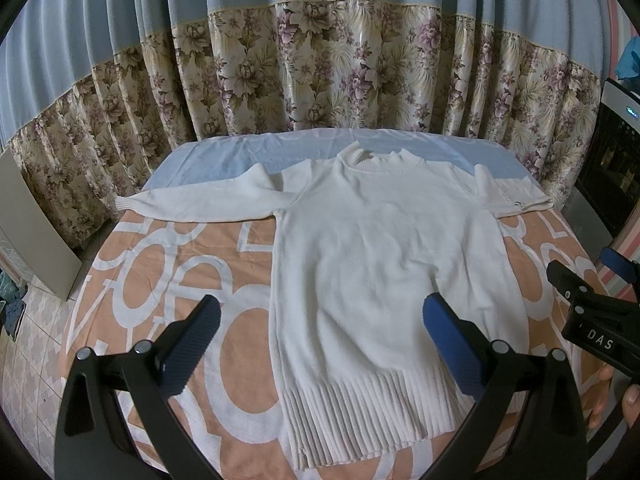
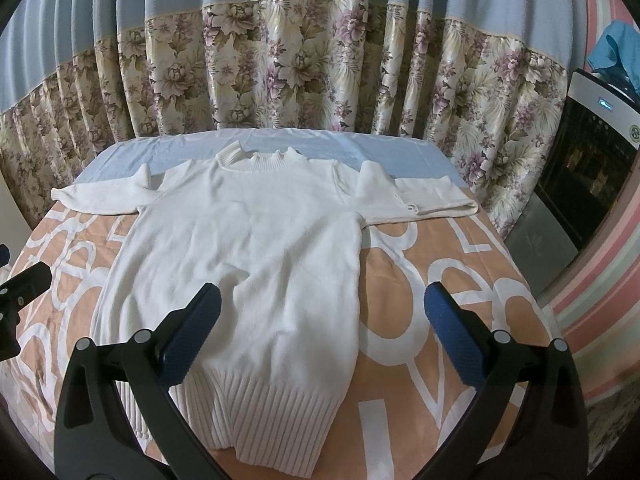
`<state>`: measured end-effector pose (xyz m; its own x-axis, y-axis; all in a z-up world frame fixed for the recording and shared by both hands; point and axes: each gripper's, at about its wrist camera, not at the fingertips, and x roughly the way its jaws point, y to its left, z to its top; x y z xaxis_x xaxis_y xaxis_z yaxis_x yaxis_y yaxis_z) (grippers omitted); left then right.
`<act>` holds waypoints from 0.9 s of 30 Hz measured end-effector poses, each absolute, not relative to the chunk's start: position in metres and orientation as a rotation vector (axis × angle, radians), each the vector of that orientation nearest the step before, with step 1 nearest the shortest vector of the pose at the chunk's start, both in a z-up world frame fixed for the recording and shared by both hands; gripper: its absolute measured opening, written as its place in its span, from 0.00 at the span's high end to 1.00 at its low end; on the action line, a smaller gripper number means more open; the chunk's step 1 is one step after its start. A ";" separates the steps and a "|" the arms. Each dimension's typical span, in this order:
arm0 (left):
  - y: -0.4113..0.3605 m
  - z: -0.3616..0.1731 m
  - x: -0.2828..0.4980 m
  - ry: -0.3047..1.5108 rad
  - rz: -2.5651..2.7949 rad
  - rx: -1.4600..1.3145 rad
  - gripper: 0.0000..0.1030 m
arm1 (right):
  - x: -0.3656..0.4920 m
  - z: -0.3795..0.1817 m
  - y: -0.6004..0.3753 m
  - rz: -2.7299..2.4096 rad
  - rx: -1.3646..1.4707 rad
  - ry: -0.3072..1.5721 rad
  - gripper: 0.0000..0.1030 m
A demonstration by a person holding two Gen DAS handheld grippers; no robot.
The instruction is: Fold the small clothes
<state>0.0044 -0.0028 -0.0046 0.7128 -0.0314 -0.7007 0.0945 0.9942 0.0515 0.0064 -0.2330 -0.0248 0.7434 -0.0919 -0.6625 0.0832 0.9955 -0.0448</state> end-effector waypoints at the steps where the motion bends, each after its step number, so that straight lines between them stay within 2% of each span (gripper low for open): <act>1: -0.003 -0.007 0.004 0.776 -0.070 0.085 0.02 | 0.007 -0.023 -0.233 -0.096 -0.012 0.727 0.03; 10: 0.002 -0.023 0.012 0.796 -0.075 0.070 0.02 | 0.014 -0.037 -0.217 -0.082 -0.040 0.729 0.03; 13: 0.011 -0.026 0.022 0.809 -0.080 0.058 0.02 | 0.020 -0.025 -0.215 -0.071 -0.057 0.734 0.03; 19: 0.041 -0.026 0.054 0.795 -0.049 0.027 0.02 | 0.057 -0.027 -0.218 -0.022 -0.049 0.741 0.03; 24: 0.067 -0.021 0.086 0.667 0.026 0.044 0.02 | 0.097 -0.023 -0.219 0.026 0.016 0.716 0.03; 27: 0.077 -0.025 0.109 0.691 0.083 0.069 0.02 | 0.121 -0.023 -0.212 0.024 -0.006 0.723 0.03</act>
<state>0.1091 0.0768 -0.0252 0.7673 0.0995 -0.6335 -0.0534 0.9944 0.0915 0.1210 -0.2122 -0.0232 0.7496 0.0197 -0.6616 -0.0237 0.9997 0.0029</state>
